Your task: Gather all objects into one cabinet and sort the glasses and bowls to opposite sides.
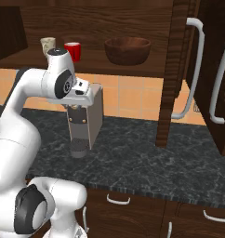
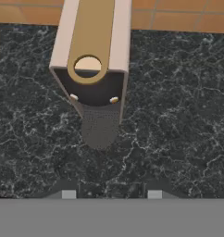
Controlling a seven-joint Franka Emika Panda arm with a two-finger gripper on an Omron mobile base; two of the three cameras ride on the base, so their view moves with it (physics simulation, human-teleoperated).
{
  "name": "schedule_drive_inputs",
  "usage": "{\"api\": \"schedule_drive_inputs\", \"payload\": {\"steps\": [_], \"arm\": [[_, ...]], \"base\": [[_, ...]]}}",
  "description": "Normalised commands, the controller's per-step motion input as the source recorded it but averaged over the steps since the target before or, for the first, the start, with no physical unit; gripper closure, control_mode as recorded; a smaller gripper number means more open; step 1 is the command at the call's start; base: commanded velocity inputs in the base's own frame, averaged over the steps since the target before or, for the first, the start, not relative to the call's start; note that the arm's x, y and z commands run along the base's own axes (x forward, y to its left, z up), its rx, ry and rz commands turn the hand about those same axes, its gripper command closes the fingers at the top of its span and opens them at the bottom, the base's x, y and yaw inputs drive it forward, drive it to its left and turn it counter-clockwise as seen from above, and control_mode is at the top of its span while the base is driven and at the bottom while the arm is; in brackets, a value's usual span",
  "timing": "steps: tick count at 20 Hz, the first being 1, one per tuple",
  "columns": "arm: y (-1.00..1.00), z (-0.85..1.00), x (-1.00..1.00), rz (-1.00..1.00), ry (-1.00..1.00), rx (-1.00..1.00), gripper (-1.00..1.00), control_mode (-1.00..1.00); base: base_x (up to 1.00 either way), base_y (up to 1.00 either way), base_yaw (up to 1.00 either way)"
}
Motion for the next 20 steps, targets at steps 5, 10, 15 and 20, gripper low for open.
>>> {"api": "schedule_drive_inputs", "payload": {"steps": [5,10,15,20], "arm": [[0.0,0.12,-0.18,0.0,-0.24,-0.07,-1.0,-1.0],[0.0,0.71,-0.34,0.0,-0.43,-0.11,-1.0,-1.0],[0.0,0.84,-0.82,0.0,-0.45,0.0,-1.0,-1.0],[-0.01,0.43,-1.0,0.0,-0.59,0.0,-1.0,-1.0]], "base": [[0.0,0.0,0.0],[0.0,0.0,0.0],[0.0,0.0,0.0],[0.0,0.0,0.0]]}}
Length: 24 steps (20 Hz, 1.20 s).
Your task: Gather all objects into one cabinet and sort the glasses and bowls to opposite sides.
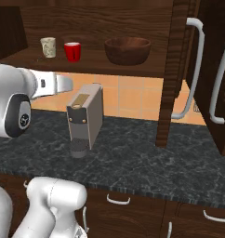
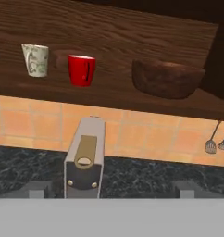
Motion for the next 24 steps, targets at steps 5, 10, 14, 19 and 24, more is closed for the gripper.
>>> {"api": "schedule_drive_inputs", "payload": {"steps": [5,10,14,19,24], "arm": [[0.0,0.34,-0.86,0.0,-0.38,0.0,-1.0,-1.0],[0.02,0.0,-0.03,0.0,-0.02,-0.01,-1.0,-1.0],[0.0,0.0,0.0,0.0,0.0,0.0,-1.0,1.0],[0.0,0.0,0.0,0.0,0.0,0.0,-1.0,1.0],[0.0,0.0,0.0,0.0,0.0,0.0,-1.0,1.0]], "base": [[0.0,0.0,0.0],[0.0,0.0,0.0],[-0.72,-0.02,0.0],[-1.0,-0.02,0.0],[-0.9,-0.51,0.0]]}}
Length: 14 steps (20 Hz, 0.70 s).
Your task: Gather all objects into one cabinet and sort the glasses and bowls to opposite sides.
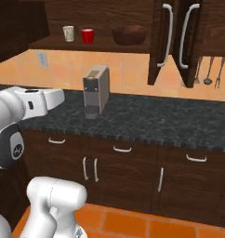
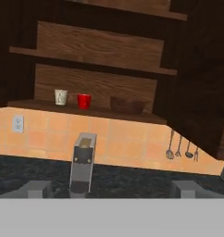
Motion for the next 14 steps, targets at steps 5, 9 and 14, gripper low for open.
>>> {"api": "schedule_drive_inputs", "payload": {"steps": [5,9,14], "arm": [[0.0,0.0,0.0,0.0,0.0,0.0,-1.0,1.0],[0.0,0.0,0.0,0.0,0.0,0.0,-1.0,1.0],[0.0,0.0,0.0,0.0,0.0,0.0,-1.0,1.0]], "base": [[-0.9,-0.94,0.0],[-0.63,-1.0,0.0],[-0.2,-0.88,0.0]]}}
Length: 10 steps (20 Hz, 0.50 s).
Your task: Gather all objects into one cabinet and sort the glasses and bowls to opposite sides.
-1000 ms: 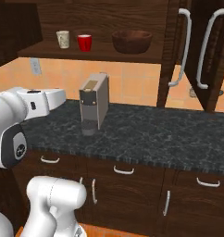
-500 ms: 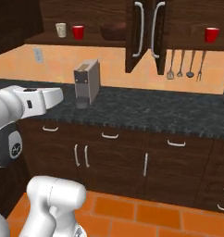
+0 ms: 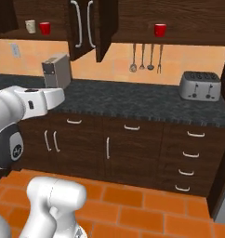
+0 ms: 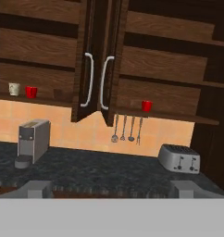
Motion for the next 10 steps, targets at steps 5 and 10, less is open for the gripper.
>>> {"api": "schedule_drive_inputs", "payload": {"steps": [5,10], "arm": [[0.0,0.0,0.0,0.0,0.0,0.0,-1.0,1.0],[0.0,0.0,0.0,0.0,0.0,0.0,-1.0,1.0]], "base": [[0.07,-0.85,0.0],[0.25,-0.8,0.0]]}}
